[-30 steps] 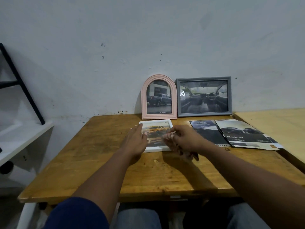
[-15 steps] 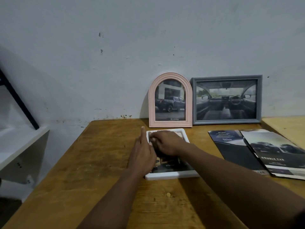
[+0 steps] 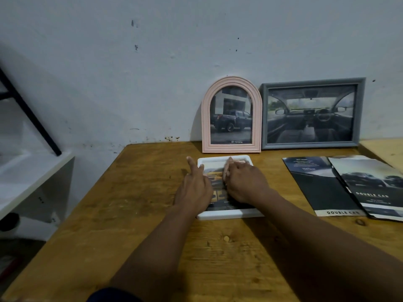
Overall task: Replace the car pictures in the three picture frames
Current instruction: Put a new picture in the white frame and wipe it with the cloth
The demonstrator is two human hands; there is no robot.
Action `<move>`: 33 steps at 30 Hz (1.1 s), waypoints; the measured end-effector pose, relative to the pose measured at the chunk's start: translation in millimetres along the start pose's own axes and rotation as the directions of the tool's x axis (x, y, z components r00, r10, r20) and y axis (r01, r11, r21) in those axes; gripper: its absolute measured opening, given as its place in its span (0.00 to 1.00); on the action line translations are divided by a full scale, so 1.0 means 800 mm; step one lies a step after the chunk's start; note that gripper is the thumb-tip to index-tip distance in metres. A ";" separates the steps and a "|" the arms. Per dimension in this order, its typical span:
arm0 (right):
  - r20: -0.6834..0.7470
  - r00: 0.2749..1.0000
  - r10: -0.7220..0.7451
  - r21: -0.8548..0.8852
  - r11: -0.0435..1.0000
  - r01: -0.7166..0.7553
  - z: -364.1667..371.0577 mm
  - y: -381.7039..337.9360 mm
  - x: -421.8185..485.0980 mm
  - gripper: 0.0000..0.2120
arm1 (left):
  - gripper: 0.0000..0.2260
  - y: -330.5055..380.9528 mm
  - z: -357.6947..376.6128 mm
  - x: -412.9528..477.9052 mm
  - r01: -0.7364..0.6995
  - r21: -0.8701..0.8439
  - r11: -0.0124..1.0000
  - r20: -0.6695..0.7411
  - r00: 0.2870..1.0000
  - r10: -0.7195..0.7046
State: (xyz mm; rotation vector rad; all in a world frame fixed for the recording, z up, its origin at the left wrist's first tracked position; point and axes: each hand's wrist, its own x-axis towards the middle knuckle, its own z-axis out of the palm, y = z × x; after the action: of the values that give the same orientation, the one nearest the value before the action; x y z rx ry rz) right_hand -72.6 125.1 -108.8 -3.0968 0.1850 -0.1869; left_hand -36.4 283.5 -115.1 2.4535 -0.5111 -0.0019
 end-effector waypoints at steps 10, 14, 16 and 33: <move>0.007 0.975 -0.220 0.385 0.901 0.200 -0.008 -0.046 -0.010 0.23 | 0.28 -0.007 -0.026 0.024 0.214 -0.248 0.945 0.109 0.975 -0.192; 0.136 0.956 -0.260 0.386 0.903 0.191 -0.023 -0.005 -0.018 0.23 | 0.27 -0.007 -0.022 0.009 0.175 -0.191 0.966 0.106 0.982 -0.158; 0.126 0.982 -0.137 0.248 0.963 0.103 -0.025 -0.003 -0.031 0.26 | 0.27 -0.007 -0.019 0.006 0.181 -0.172 0.968 0.110 0.980 -0.164; 0.008 0.974 -0.227 0.326 0.921 0.212 -0.036 -0.001 -0.097 0.19 | 0.30 -0.017 -0.011 -0.009 -0.015 -0.070 0.997 0.112 0.994 0.022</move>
State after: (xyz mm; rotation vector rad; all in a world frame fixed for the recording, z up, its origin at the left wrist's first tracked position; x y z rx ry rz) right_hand -152.6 134.6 -89.3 -2.7827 -0.1806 -0.1352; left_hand -37.4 301.1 -117.1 2.3909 -0.5732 -0.1483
